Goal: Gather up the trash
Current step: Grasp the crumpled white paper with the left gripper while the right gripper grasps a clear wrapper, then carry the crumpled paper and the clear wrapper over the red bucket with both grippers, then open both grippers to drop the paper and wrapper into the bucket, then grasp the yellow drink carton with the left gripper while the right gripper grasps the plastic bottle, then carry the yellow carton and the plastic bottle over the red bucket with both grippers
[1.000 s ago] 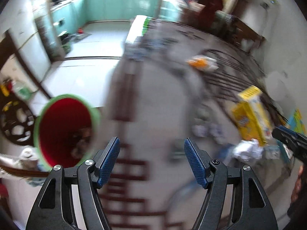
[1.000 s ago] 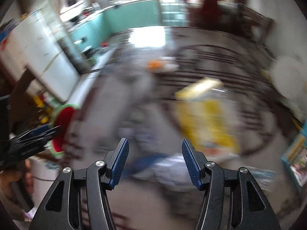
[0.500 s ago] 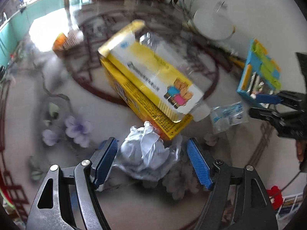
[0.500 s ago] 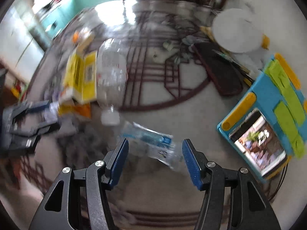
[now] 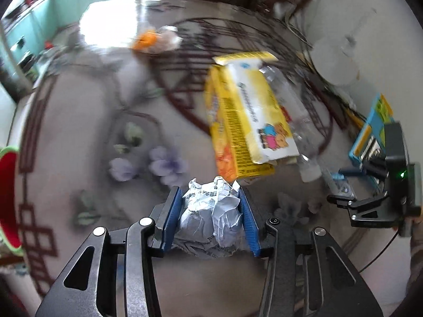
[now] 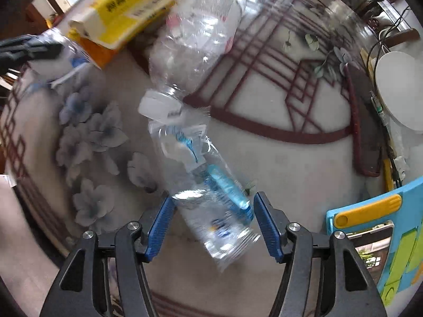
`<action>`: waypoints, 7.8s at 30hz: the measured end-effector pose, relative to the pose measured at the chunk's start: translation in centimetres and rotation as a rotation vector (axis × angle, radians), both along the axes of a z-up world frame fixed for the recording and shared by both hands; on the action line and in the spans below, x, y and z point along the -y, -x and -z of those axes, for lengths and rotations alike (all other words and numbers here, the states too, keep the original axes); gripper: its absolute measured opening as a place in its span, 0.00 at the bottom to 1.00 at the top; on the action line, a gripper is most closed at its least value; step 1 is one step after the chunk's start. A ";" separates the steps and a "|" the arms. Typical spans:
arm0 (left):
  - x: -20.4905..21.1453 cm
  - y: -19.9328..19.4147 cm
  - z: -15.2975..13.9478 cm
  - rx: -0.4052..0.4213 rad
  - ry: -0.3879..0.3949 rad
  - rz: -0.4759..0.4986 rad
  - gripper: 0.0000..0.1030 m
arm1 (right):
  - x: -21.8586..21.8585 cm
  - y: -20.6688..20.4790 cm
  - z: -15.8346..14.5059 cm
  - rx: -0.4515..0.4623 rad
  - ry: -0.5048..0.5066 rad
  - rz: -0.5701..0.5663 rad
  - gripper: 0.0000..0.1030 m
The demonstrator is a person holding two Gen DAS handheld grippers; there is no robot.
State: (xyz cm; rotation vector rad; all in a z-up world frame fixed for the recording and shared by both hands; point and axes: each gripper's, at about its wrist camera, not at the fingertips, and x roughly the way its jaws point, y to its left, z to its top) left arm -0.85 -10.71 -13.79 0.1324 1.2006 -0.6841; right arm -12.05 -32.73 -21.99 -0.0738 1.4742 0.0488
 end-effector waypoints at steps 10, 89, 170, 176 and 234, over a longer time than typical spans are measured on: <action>-4.0 -1.4 -1.4 0.050 0.007 -0.146 0.41 | 2.1 -0.6 -3.1 0.189 -0.257 0.283 0.21; -15.5 -3.8 -1.1 0.041 0.028 -0.238 0.41 | -16.8 -11.5 -11.4 0.467 -0.388 0.254 0.23; -35.7 -12.5 2.5 0.032 -0.025 -0.459 0.59 | -43.0 -23.7 -11.0 0.425 -0.452 0.033 0.38; -33.2 -11.4 1.9 0.043 -0.019 -0.405 0.61 | -39.0 -21.2 -10.9 0.427 -0.402 0.080 0.43; 3.8 -2.8 0.6 0.034 -0.057 -0.055 0.33 | 1.5 -8.6 -2.9 0.384 -0.298 0.585 0.49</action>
